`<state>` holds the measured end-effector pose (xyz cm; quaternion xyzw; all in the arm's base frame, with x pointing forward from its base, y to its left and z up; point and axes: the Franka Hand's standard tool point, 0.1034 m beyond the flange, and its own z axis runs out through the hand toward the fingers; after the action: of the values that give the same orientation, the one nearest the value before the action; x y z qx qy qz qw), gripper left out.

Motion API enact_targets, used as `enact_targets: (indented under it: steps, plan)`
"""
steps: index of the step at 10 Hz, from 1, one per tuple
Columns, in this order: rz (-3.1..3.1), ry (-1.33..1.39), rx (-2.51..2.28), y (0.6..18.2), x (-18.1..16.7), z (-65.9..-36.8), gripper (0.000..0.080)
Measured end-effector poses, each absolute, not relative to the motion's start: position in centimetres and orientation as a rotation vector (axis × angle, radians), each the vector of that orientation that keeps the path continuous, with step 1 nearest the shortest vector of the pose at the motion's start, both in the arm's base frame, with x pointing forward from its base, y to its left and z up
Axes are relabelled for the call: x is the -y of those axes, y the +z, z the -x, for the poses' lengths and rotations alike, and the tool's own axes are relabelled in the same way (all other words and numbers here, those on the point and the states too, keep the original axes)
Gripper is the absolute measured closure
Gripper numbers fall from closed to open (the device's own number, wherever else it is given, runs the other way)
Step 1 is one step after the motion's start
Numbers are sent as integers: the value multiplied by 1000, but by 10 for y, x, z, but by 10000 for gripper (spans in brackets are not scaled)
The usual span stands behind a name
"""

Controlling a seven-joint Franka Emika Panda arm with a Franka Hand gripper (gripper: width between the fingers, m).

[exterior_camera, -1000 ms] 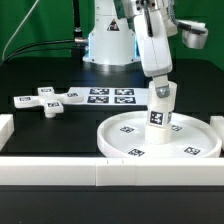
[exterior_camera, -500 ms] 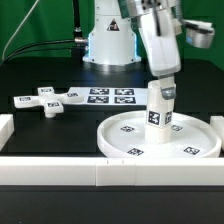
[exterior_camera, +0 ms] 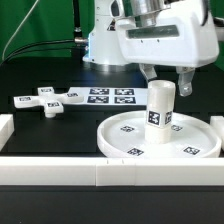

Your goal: Assemble round table

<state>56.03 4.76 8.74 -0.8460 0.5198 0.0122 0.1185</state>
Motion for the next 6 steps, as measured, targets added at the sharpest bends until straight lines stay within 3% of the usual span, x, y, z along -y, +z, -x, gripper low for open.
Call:
enact_targets:
  steps: [6]
  plan:
    - [2802,-63,-849,88,-45,-562,151]
